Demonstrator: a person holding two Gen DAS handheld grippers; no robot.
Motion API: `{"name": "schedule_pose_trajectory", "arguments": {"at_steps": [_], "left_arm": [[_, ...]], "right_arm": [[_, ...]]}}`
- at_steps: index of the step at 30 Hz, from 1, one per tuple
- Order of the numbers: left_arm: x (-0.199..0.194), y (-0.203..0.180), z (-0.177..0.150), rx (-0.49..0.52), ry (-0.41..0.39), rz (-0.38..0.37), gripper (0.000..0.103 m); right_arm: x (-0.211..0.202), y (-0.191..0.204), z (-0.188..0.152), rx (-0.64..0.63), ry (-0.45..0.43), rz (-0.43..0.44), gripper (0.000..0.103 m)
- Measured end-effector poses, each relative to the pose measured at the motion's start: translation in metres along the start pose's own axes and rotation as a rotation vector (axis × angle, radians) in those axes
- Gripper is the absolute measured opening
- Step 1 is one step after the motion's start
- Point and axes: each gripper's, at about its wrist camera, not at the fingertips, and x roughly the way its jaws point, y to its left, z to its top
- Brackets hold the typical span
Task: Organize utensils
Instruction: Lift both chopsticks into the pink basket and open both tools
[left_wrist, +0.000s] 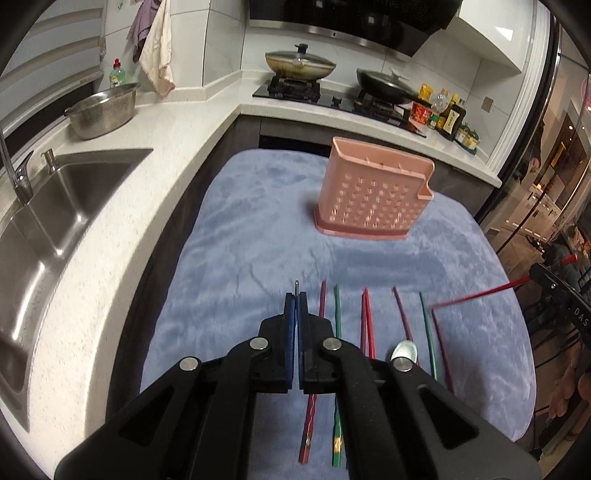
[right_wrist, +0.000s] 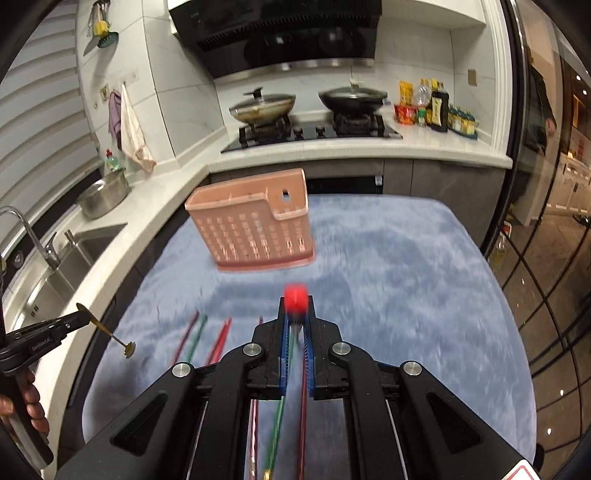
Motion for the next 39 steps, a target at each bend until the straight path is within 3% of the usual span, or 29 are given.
{"name": "schedule_pose_trajectory", "arguments": {"at_steps": [7, 13, 18, 25, 33, 39], "left_arm": [[-0.011, -0.007, 0.058, -0.003, -0.072, -0.036, 0.000], [-0.028, -0.031, 0.121, 0.020, -0.170, -0.103, 0.000], [-0.021, -0.049, 0.172, 0.006, -0.197, -0.170, 0.000], [0.024, -0.066, 0.201, -0.011, -0.128, -0.181, 0.000], [0.085, -0.067, 0.195, -0.035, -0.036, -0.145, 0.001], [0.119, -0.065, 0.187, -0.042, 0.019, -0.110, 0.001]], "right_arm": [[-0.002, 0.007, 0.074, -0.030, -0.119, 0.029, 0.007], [0.001, 0.018, 0.158, -0.063, -0.251, 0.043, 0.007], [0.030, 0.030, 0.205, -0.091, -0.239, 0.039, 0.007], [0.089, 0.032, 0.215, -0.113, -0.124, 0.033, 0.007], [0.149, 0.034, 0.199, -0.138, 0.004, 0.030, 0.007], [0.174, 0.039, 0.189, -0.166, 0.049, 0.015, 0.007]]}}
